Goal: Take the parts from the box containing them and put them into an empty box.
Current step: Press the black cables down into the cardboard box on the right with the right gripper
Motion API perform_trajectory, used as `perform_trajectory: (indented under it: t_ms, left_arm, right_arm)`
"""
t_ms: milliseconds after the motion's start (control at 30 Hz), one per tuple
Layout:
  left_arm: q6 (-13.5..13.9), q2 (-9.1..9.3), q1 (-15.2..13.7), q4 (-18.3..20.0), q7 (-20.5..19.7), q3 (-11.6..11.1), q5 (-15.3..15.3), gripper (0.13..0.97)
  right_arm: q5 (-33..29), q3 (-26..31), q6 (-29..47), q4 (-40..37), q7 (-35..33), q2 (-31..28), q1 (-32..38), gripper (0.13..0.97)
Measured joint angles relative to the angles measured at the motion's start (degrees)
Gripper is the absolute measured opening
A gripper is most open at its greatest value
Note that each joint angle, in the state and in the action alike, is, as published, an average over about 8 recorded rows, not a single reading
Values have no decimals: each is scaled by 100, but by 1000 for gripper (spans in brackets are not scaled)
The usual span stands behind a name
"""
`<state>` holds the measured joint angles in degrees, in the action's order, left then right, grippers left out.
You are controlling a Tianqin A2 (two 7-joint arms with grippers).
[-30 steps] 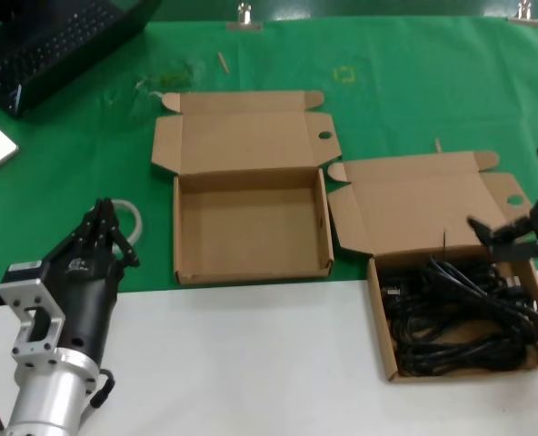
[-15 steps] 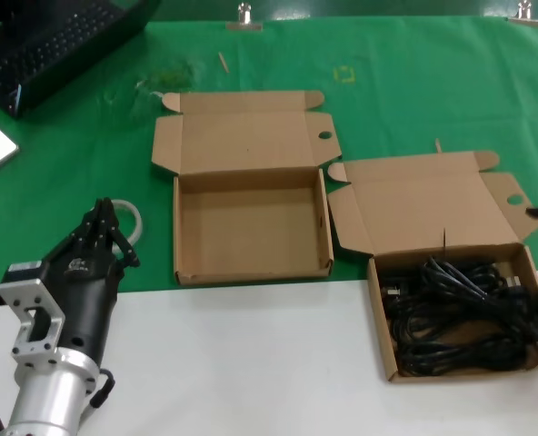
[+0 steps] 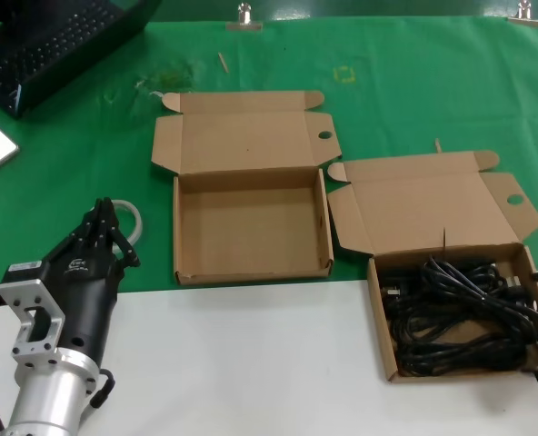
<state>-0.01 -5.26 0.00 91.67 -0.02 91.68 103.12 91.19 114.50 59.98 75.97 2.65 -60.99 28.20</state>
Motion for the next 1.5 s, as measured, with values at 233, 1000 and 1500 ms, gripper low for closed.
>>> perform_trajectory:
  t_ms: [233,1000,1500]
  left_arm:
    - [0,0,0,0,0,0,0,156]
    - [0,0,0,0,0,0,0,156]
    - [0,0,0,0,0,0,0,156]
  right_arm:
    - [-365,71,73,-443,-74,285,201,966]
    - [-839,17,62,-1287,-308,833,643,962]
    - [-860,-43,50,-1359,-398,917,584,813]
